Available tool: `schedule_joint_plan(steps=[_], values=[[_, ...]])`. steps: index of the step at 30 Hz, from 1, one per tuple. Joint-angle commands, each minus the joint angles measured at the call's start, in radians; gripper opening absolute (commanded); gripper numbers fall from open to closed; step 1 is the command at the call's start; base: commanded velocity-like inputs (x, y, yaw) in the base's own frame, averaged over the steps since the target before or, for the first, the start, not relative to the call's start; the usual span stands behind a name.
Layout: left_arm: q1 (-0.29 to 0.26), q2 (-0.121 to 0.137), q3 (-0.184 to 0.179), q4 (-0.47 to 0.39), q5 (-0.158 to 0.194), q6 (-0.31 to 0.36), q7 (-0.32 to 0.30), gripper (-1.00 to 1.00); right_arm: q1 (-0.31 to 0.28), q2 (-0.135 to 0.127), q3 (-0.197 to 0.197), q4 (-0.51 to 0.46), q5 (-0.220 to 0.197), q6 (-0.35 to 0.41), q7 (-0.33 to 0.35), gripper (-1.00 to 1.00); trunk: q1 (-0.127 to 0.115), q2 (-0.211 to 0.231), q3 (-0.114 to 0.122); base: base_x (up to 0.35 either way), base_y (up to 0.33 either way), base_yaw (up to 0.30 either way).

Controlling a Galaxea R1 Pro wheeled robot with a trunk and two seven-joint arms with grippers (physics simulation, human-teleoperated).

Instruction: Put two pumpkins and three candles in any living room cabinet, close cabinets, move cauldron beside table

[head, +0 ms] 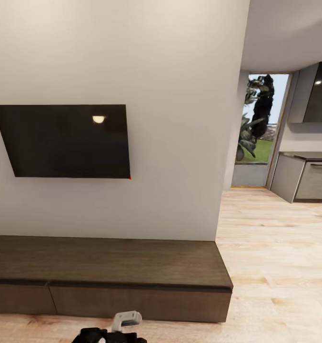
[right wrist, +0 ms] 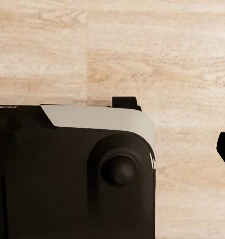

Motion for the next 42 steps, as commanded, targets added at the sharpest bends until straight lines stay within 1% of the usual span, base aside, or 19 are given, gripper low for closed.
schedule_joint_plan(steps=[1, 3, 8, 13, 14, 16, 19, 22, 24, 25, 26, 27, 31, 33, 34, 36, 37, 41, 42], values=[[-0.003, -0.004, -0.007, -0.010, 0.011, 0.018, -0.002, 1.00, -0.001, 0.000, 0.000, -0.001, -0.001, 0.000, 0.000, 1.00, 0.000, -0.001, -0.001, 0.000, 0.000, 0.000], [-0.023, -0.011, -0.015, -0.020, 0.024, 0.032, -0.002, 1.00, -0.002, -0.001, -0.001, -0.003, -0.004, 0.004, 0.001, 1.00, 0.000, -0.001, -0.001, 0.000, 0.000, 0.000], [-0.115, -0.027, -0.020, -0.025, 0.045, 0.041, -0.002, 1.00, -0.031, -0.001, -0.001, -0.004, -0.020, 0.007, 0.003, 1.00, 0.000, -0.001, -0.001, 0.000, 0.000, 0.000], [-0.217, -0.042, -0.025, -0.026, 0.102, 0.045, -0.001, 1.00, -0.076, -0.001, -0.002, -0.004, -0.027, 0.030, 0.005, 1.00, 0.000, -0.001, -0.001, 0.000, 0.000, 0.000], [-0.294, -0.044, -0.026, -0.023, 0.150, 0.046, -0.001, 1.00, -0.120, -0.001, -0.002, -0.005, -0.044, 0.095, 0.003, 1.00, 0.000, -0.001, -0.001, 0.000, 0.000, 0.000], [-0.319, -0.045, -0.026, -0.020, 0.165, 0.046, 0.000, 1.00, -0.144, -0.001, -0.002, -0.004, -0.058, 0.126, 0.003, 1.00, 0.000, -0.001, -0.001, 0.000, 0.000, 0.000], [-0.359, -0.046, -0.026, -0.017, 0.183, 0.046, 0.001, 1.00, -0.198, -0.001, -0.002, -0.002, -0.098, 0.180, 0.002, 1.00, 0.000, -0.001, -0.001, 0.000, 0.000, 0.000], [-0.397, -0.048, -0.026, -0.010, 0.204, 0.046, 0.001, 1.00, -0.250, 0.000, -0.001, 0.000, -0.148, 0.223, 0.002, 1.00, 0.000, -0.001, -0.001, 0.000, 0.000, 0.000], [-0.428, -0.051, -0.026, -0.004, 0.237, 0.046, 0.002, 1.00, -0.284, 0.000, -0.001, 0.001, -0.183, 0.249, 0.003, 1.00, 0.008, -0.015, -0.007, 0.000, 0.000, 0.000], [-0.450, -0.051, -0.026, 0.003, 0.267, 0.045, 0.004, 1.00, -0.305, 0.000, -0.001, 0.001, -0.204, 0.264, 0.004, 1.00, 0.011, -0.022, -0.011, 0.000, 0.000, 0.000], [-0.461, -0.051, -0.026, 0.008, 0.284, 0.045, 0.006, 1.00, -0.316, 0.000, -0.001, 0.001, -0.213, 0.271, 0.004, 1.00, 0.015, -0.029, -0.014, 0.000, 0.000, 0.000], [-0.484, -0.051, -0.027, 0.022, 0.317, 0.044, 0.008, 1.00, -0.335, 0.000, -0.001, 0.002, -0.231, 0.287, 0.006, 1.00, 0.019, -0.036, -0.017, 0.000, 0.000, 0.000], [-0.532, -0.051, -0.027, 0.059, 0.375, 0.043, 0.011, 1.00, -0.365, -0.001, -0.002, 0.004, -0.272, 0.318, 0.010, 1.00, 0.034, -0.064, -0.029, 0.000, 0.000, 0.000], [-0.561, -0.051, -0.031, 0.087, 0.406, 0.041, 0.013, 1.00, -0.379, -0.001, -0.002, 0.004, -0.317, 0.334, 0.016, 1.00, 0.042, -0.078, -0.036, 0.000, 0.000, 0.000], [-0.573, -0.051, -0.040, 0.106, 0.421, 0.040, 0.015, 1.00, -0.388, -0.001, -0.002, 0.004, -0.355, 0.340, 0.024, 1.00, 0.046, -0.085, -0.039, 0.000, 0.000, 0.000], [-0.581, -0.051, -0.056, 0.126, 0.433, 0.037, 0.016, 1.00, -0.397, -0.001, -0.002, 0.004, -0.396, 0.345, 0.037, 1.00, 0.054, -0.099, -0.045, 0.000, 0.000, 0.000], [-0.587, -0.051, -0.074, 0.146, 0.445, 0.034, 0.017, 1.00, -0.408, -0.001, -0.002, 0.004, -0.439, 0.348, 0.054, 1.00, 0.057, -0.106, -0.048, 0.000, 0.000, 0.000], [-0.603, -0.051, -0.104, 0.171, 0.473, 0.030, 0.018, 1.00, -0.431, -0.003, -0.002, 0.004, -0.519, 0.351, 0.081, 1.00, 0.073, -0.134, -0.061, 0.000, 0.000, 0.000], [-0.616, -0.051, -0.113, 0.177, 0.487, 0.029, 0.019, 1.00, -0.443, -0.006, -0.002, 0.003, -0.555, 0.351, 0.089, 1.00, 0.077, -0.141, -0.064, 0.000, 0.000, 0.000]])
